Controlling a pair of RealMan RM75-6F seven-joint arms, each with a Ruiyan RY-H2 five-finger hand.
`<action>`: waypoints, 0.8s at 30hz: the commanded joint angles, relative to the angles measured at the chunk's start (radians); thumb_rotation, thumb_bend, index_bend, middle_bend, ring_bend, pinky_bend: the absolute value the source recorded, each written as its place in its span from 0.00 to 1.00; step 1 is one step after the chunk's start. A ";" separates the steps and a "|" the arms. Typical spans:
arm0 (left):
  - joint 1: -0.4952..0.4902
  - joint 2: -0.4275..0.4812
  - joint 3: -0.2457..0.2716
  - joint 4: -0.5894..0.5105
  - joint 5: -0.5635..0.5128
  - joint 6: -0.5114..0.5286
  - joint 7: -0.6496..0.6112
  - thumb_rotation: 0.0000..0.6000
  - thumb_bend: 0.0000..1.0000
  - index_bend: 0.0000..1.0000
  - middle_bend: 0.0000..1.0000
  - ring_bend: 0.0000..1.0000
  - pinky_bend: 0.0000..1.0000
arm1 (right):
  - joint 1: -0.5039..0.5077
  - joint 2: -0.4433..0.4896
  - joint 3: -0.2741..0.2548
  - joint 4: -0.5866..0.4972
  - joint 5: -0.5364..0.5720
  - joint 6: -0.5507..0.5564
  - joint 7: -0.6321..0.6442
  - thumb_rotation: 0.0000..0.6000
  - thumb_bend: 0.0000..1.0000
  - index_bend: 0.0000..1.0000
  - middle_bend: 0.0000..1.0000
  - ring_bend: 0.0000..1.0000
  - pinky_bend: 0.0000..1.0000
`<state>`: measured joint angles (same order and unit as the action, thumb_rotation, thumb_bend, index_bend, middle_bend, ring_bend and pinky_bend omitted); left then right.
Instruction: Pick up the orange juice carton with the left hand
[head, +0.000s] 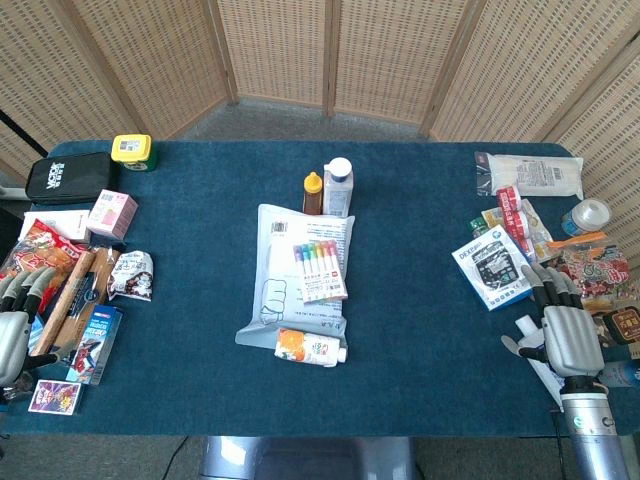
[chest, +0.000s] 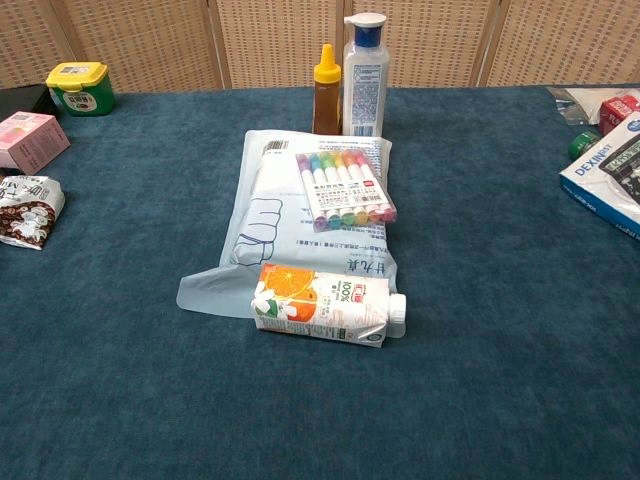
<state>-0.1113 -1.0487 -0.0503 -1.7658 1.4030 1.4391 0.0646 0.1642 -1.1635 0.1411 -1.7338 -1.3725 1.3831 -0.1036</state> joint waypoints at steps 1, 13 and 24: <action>-0.001 -0.002 0.001 0.001 0.001 -0.004 0.003 1.00 0.20 0.00 0.00 0.00 0.00 | 0.001 -0.001 0.000 0.000 0.000 0.001 0.001 1.00 0.00 0.00 0.00 0.00 0.00; -0.060 0.036 0.039 -0.009 0.101 -0.112 -0.079 1.00 0.20 0.00 0.00 0.04 0.00 | -0.024 0.011 -0.014 -0.007 -0.027 0.046 0.027 1.00 0.00 0.00 0.00 0.00 0.00; -0.223 0.098 0.051 -0.082 0.190 -0.336 -0.124 1.00 0.20 0.05 0.08 0.18 0.05 | -0.063 0.032 -0.027 -0.037 -0.035 0.098 0.033 1.00 0.00 0.00 0.00 0.00 0.00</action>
<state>-0.3086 -0.9621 -0.0005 -1.8313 1.5816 1.1310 -0.0540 0.1024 -1.1325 0.1154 -1.7704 -1.4077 1.4794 -0.0718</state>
